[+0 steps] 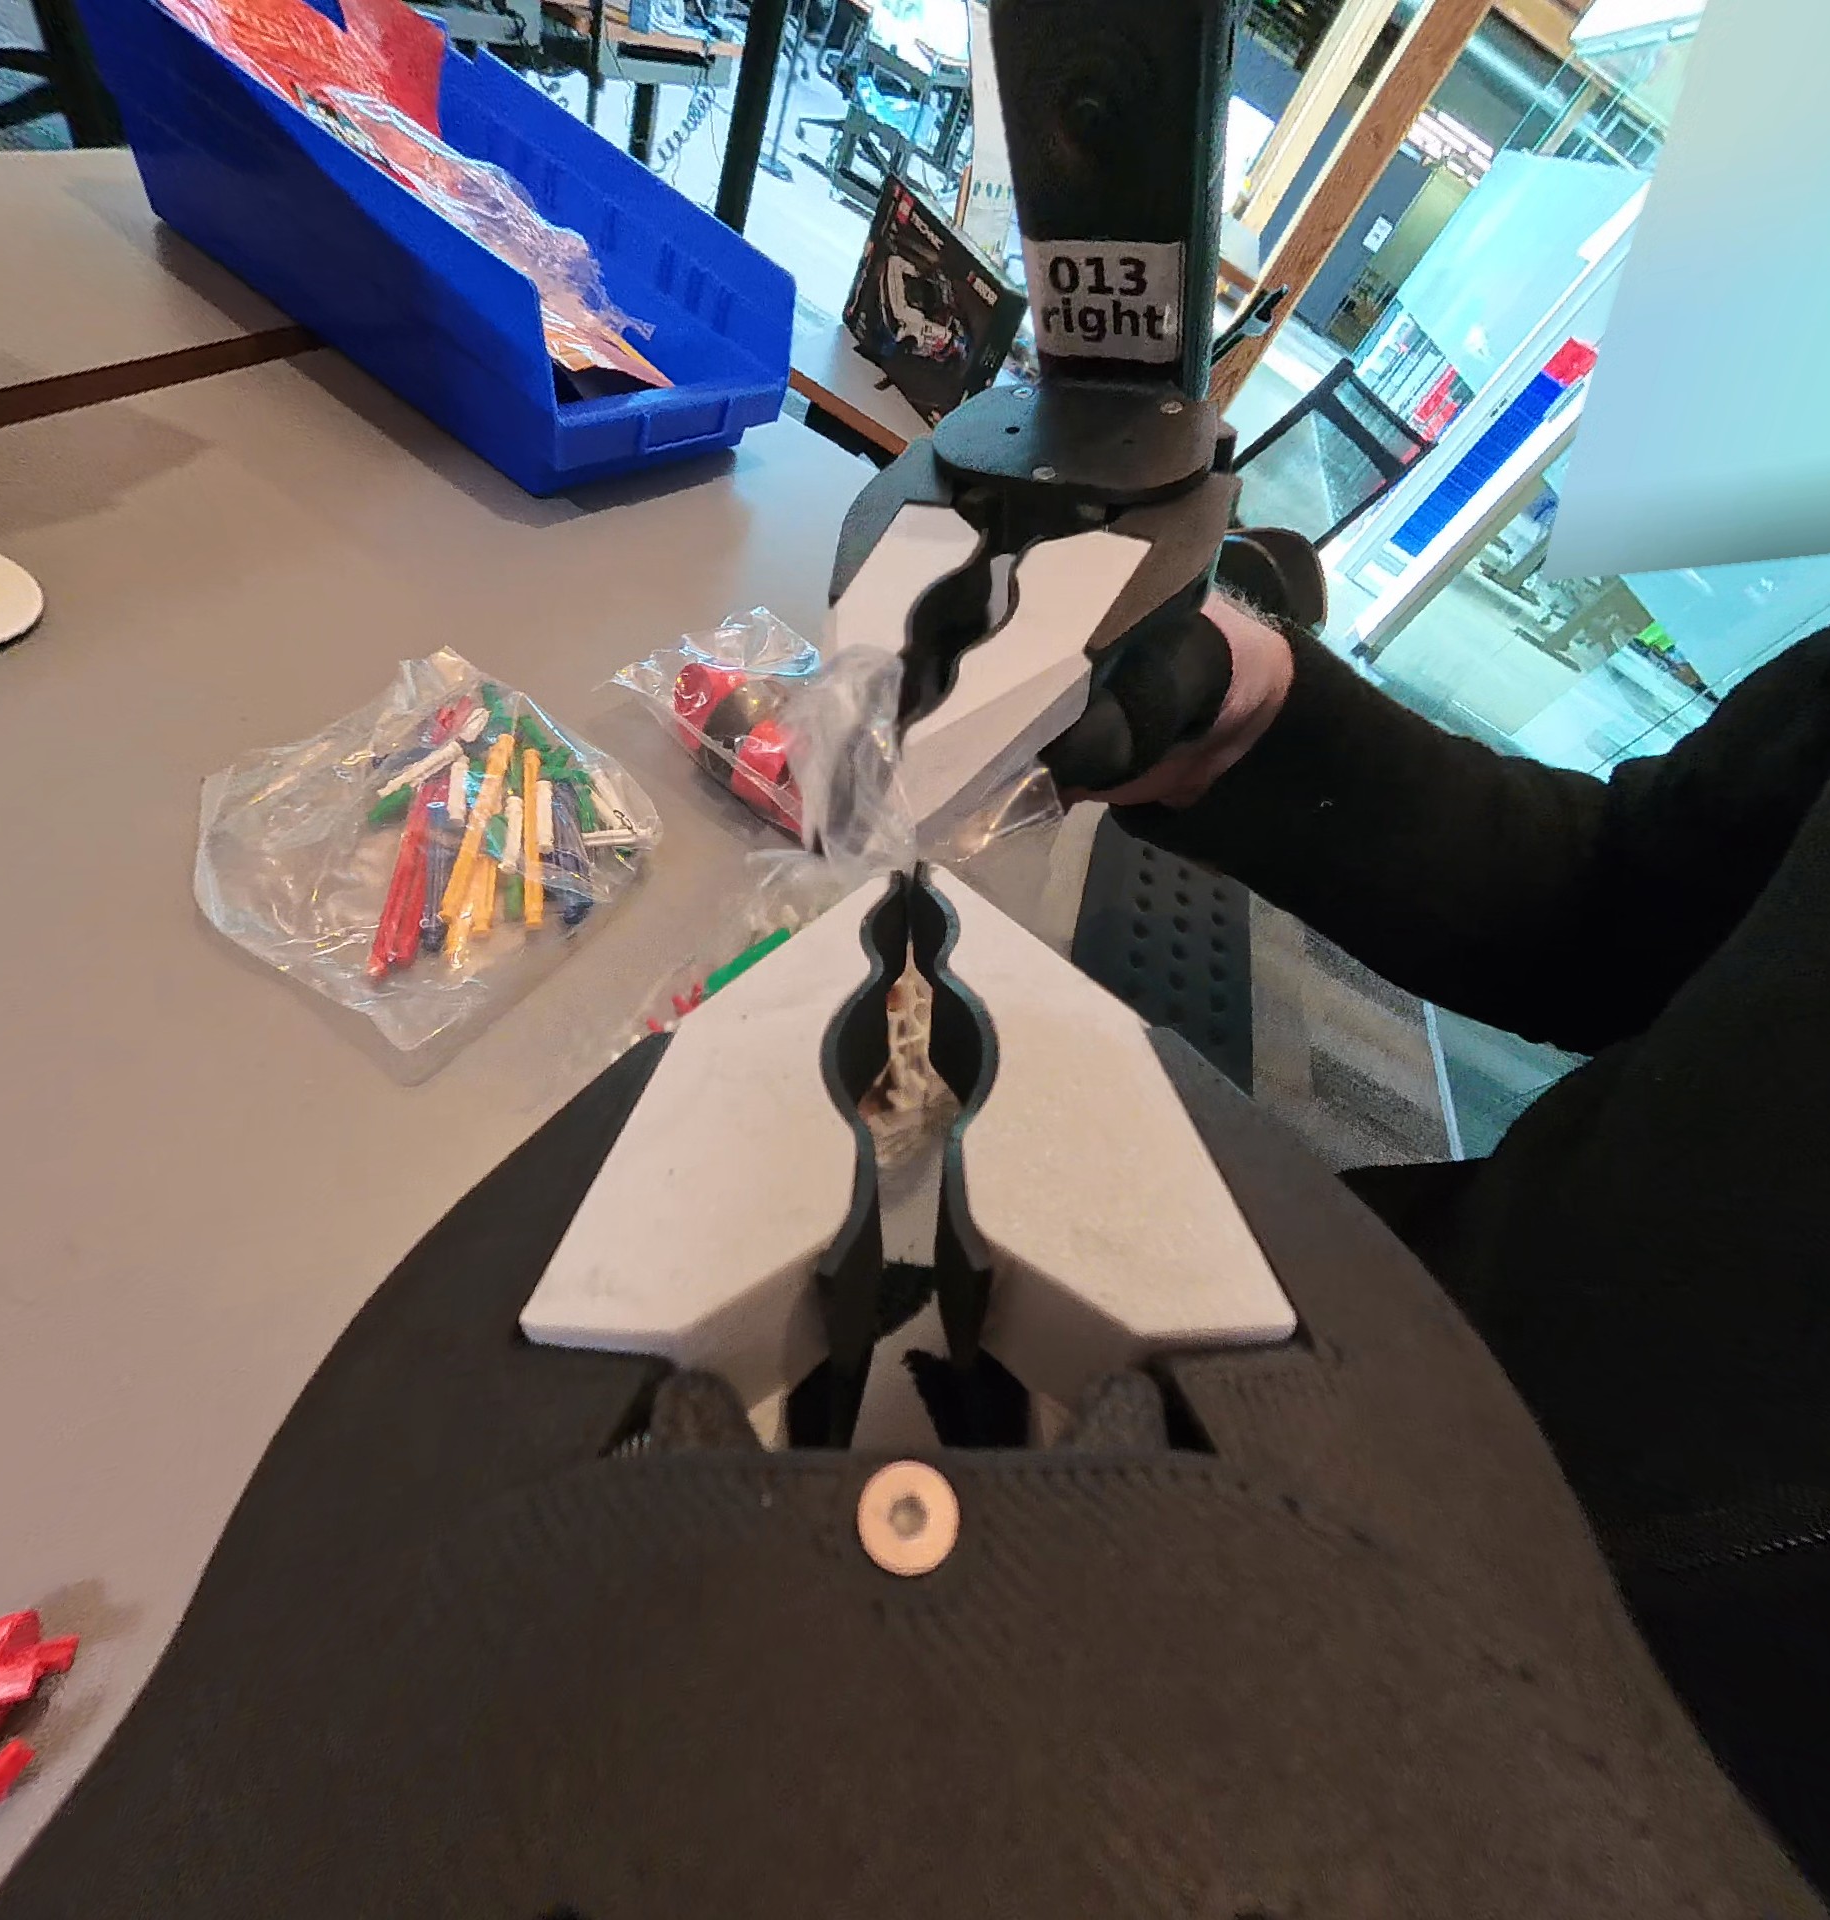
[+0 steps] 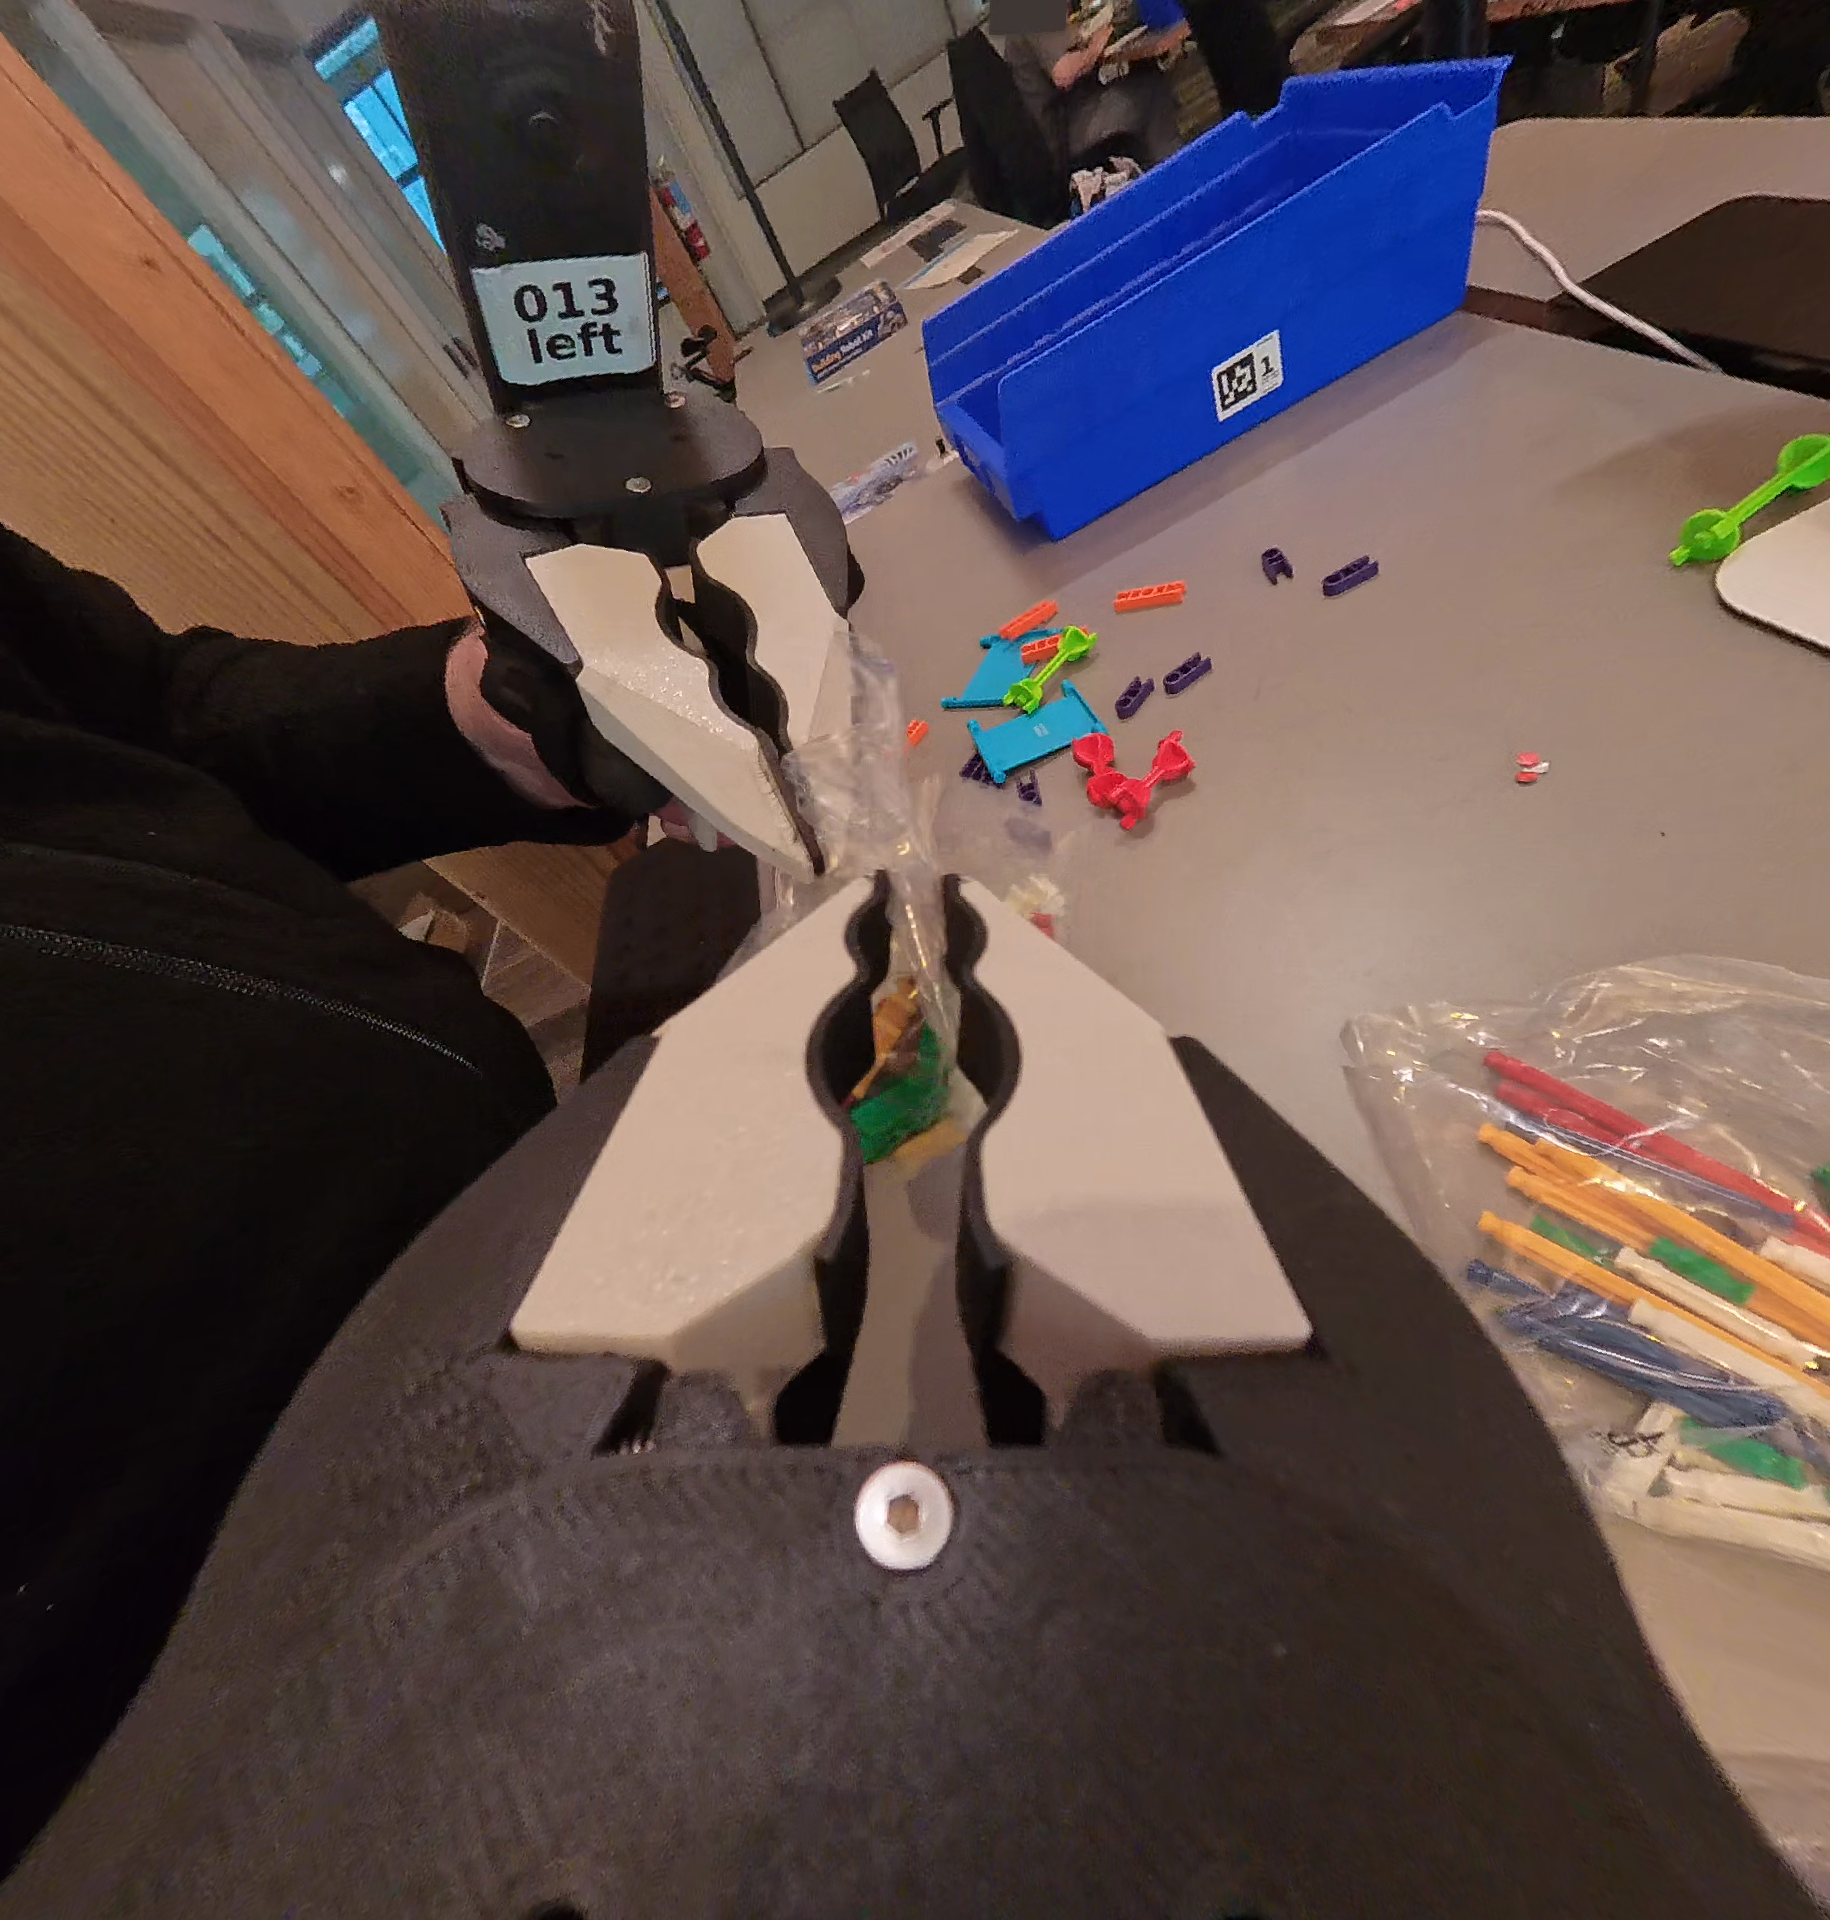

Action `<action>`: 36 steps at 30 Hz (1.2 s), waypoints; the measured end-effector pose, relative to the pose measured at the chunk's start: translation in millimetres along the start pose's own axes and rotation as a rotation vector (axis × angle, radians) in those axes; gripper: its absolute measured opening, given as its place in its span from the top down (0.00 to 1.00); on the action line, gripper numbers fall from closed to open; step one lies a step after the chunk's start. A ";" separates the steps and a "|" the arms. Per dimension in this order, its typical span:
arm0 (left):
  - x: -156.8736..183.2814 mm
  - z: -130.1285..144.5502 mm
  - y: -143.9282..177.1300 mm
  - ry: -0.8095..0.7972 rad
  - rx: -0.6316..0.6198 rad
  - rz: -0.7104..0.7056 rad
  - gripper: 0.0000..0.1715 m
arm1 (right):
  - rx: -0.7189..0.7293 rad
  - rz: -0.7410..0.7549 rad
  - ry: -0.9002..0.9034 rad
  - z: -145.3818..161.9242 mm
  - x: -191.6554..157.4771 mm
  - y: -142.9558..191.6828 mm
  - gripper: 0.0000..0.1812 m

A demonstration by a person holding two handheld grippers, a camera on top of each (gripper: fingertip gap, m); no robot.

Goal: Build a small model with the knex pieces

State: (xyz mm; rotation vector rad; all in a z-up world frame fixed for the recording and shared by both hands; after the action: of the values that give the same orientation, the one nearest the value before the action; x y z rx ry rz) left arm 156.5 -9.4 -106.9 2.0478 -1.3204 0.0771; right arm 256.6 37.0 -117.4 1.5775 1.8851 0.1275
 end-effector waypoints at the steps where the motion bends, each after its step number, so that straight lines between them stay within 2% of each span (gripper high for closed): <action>1: 0.2 0.7 -1.7 0.001 -0.004 0.004 1.00 | -0.014 0.010 0.007 1.4 -0.7 -1.5 0.99; 9: 4.7 4.0 -10.9 -0.028 0.052 0.099 1.00 | -0.083 0.120 0.041 1.8 -7.3 -8.9 1.00; 11: 4.6 5.5 -16.3 -0.059 0.030 0.087 1.00 | -0.112 0.158 0.054 2.7 -5.6 -12.2 1.00; 13: 1.8 4.7 -16.4 -0.029 0.047 0.106 1.00 | -0.105 0.172 0.060 1.9 -3.5 -12.5 1.00; 15: 3.1 3.8 -10.8 -0.032 0.059 0.083 1.00 | -0.076 0.146 0.056 0.7 -3.1 -9.9 1.00; 17: -2.8 8.2 2.3 -0.065 0.047 -0.005 1.00 | -0.081 0.165 0.077 1.6 -4.2 -8.6 1.00; 19: -11.4 7.0 20.6 -0.007 0.115 -0.043 0.85 | -0.067 0.138 0.094 3.2 -7.6 -8.3 1.00; 20: -16.9 7.8 26.0 0.005 0.109 -0.080 0.78 | -0.075 0.135 0.103 5.0 -8.3 -8.5 1.00; 22: -20.4 10.5 21.3 -0.042 0.029 -0.094 0.72 | -0.072 0.102 0.141 5.2 -13.9 -9.5 1.00; 24: -20.1 10.9 4.9 -0.078 -0.074 -0.018 0.62 | -0.064 0.073 0.163 2.0 -17.7 -10.1 1.00; 26: -15.8 8.0 -4.9 -0.132 -0.115 0.048 0.66 | -0.082 0.082 0.172 0.5 -17.7 -10.7 1.00; 29: -7.0 6.1 -10.2 -0.161 -0.117 0.115 0.85 | -0.067 0.115 0.150 0.4 -14.3 -6.5 1.00; 31: -5.9 8.2 -15.1 -0.146 -0.114 0.109 0.91 | -0.048 0.145 0.135 2.4 -12.5 -3.0 1.00; 36: -6.9 5.4 -20.7 -0.107 -0.077 0.117 0.99 | 0.002 0.264 0.151 5.2 -15.1 0.6 1.00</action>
State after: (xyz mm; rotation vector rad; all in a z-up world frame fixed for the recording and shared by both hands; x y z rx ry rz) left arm 168.6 -2.0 -124.4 1.9329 -1.4855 -0.0315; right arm 260.6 21.8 -114.8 1.8576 1.7786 0.3690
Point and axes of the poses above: each gripper's, where its closed fingertips meet, y back along the fingers, z out of its underside, x = y × z across the jaws, the point moved 6 cm from there along y, back along the fingers, and after that the axes turned 14 degrees about -x, right-handed, at the moved point
